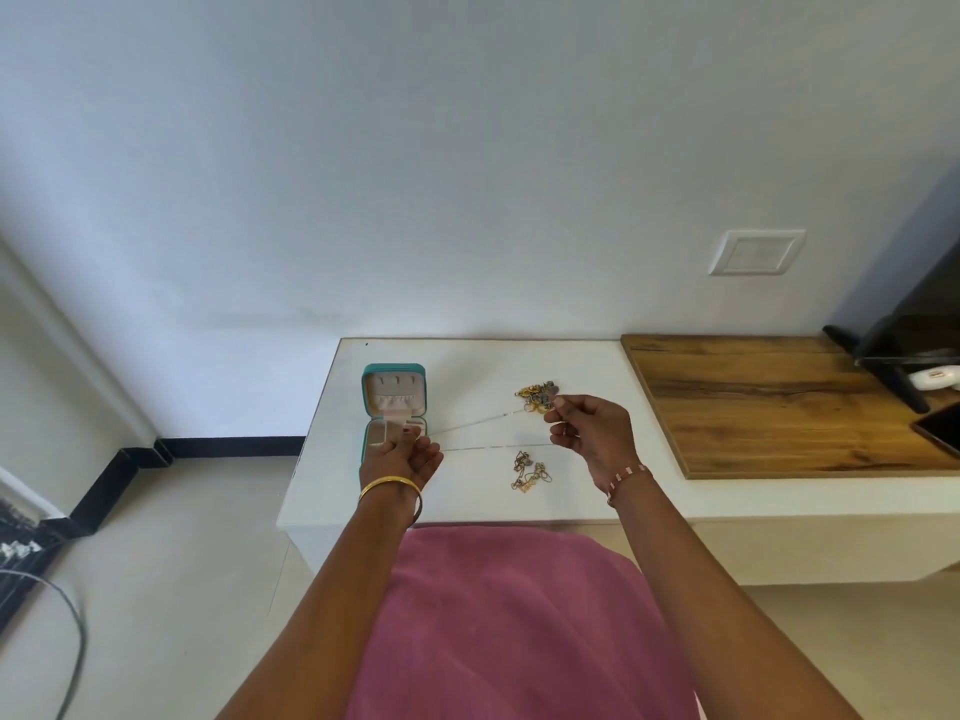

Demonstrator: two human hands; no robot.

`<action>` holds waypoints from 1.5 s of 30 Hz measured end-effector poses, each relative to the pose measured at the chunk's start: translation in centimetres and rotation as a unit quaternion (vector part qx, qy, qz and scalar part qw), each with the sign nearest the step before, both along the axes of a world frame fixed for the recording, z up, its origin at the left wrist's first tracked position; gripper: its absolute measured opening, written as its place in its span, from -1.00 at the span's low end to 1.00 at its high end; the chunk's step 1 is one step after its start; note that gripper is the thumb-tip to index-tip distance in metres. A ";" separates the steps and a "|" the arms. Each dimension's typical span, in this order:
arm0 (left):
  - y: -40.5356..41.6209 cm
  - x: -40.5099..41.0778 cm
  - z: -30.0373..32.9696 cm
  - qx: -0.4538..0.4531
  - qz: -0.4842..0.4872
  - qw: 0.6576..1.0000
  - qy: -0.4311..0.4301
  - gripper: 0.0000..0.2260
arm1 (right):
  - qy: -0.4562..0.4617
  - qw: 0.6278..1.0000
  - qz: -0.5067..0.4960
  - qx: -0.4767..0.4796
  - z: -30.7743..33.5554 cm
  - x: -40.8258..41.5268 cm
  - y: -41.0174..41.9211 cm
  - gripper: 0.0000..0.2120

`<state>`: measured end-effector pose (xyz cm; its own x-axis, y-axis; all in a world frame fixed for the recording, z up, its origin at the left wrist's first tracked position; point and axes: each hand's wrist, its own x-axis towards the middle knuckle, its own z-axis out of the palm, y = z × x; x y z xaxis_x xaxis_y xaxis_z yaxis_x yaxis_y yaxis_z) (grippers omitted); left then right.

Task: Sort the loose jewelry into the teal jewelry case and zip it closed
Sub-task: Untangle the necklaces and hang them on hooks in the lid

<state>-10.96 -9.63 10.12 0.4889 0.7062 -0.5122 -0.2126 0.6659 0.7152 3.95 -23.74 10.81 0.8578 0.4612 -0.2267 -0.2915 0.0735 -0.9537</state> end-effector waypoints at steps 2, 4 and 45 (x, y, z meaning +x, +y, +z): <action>0.3 -0.2 -1.1 -0.015 0.008 1.000 0.007 -0.84 | -0.040 0.998 0.004 -0.047 -0.3 0.5 0.6 -0.95; 0.4 -0.1 -2.1 -0.023 0.007 1.000 0.015 -0.84 | -0.056 0.996 0.004 -0.072 -0.7 1.0 1.3 -0.96; 2.8 8.8 -15.4 0.321 -0.111 0.867 0.365 -0.90 | -0.301 0.853 0.216 -0.367 -15.5 16.2 19.9 -0.89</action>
<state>-2.15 -6.79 -5.31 0.3600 0.8901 -0.2795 0.5358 0.0480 0.8430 20.18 -3.80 -4.72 0.7060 0.6879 -0.1680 0.4197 -0.5976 -0.6832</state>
